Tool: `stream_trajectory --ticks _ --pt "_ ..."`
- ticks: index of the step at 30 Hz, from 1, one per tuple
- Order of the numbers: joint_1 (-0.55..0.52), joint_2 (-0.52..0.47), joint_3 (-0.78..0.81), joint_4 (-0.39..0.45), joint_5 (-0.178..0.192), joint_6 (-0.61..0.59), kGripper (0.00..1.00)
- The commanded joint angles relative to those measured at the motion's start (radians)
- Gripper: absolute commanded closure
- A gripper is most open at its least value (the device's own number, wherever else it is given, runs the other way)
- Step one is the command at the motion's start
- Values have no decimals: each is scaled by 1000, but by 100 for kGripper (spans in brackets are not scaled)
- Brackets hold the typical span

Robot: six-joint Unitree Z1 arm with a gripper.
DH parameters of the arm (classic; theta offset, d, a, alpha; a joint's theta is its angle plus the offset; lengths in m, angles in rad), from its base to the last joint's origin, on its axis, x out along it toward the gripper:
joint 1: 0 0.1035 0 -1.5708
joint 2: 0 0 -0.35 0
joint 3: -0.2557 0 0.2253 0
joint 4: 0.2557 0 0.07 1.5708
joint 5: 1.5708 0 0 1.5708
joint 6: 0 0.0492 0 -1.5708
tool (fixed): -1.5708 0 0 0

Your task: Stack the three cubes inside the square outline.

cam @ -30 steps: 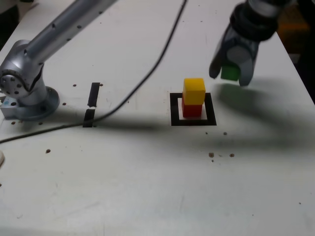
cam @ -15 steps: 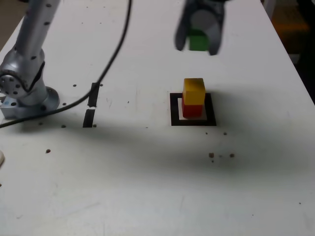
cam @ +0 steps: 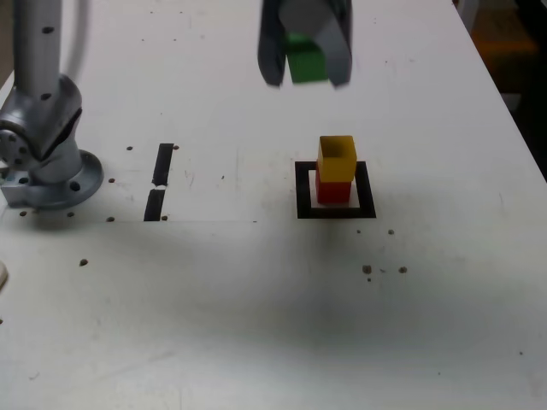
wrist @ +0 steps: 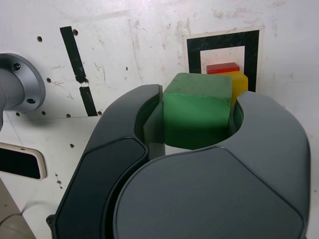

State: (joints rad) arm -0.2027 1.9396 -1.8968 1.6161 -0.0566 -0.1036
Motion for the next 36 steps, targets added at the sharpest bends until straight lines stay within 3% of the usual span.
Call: stream_trajectory --ticks 1,6,13,21,36 --pt "-9 17 -8 14 0 -7 90" --pt "-18 69 -22 -5 -6 -8 90" --pt "-18 73 -23 -20 -17 2 90" --pt "-37 78 -13 -18 -58 2 90" --pt "-37 146 -24 -71 -79 34 90"
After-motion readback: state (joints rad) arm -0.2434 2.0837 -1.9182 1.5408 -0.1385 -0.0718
